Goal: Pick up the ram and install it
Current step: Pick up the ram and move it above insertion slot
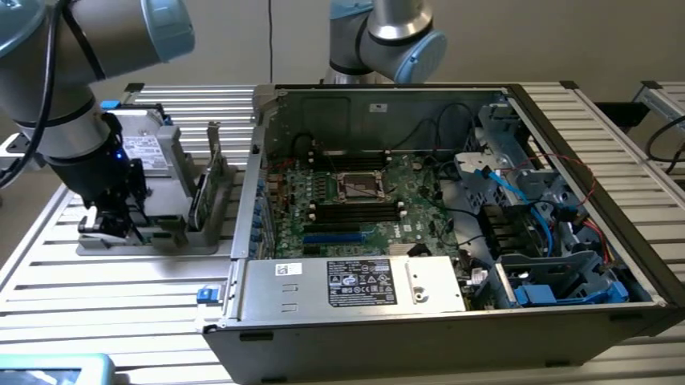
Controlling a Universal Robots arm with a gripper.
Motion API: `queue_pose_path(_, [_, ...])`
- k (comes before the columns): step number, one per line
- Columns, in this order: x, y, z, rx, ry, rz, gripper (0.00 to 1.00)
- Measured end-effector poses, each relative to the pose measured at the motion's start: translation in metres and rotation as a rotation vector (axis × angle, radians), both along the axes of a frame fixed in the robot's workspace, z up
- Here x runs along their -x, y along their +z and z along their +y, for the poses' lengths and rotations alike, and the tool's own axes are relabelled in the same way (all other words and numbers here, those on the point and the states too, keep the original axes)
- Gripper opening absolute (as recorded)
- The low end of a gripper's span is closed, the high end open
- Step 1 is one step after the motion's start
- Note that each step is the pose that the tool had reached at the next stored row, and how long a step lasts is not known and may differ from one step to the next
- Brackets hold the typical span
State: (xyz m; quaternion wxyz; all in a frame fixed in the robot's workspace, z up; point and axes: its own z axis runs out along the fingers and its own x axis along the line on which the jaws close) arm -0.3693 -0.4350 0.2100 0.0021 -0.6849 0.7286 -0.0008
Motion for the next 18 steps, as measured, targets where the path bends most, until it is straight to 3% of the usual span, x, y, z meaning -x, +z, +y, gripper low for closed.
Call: queue_pose_path(18, [0.001, -0.0099, 0.0011, 0.0001, 0.0, 0.0001, 0.37])
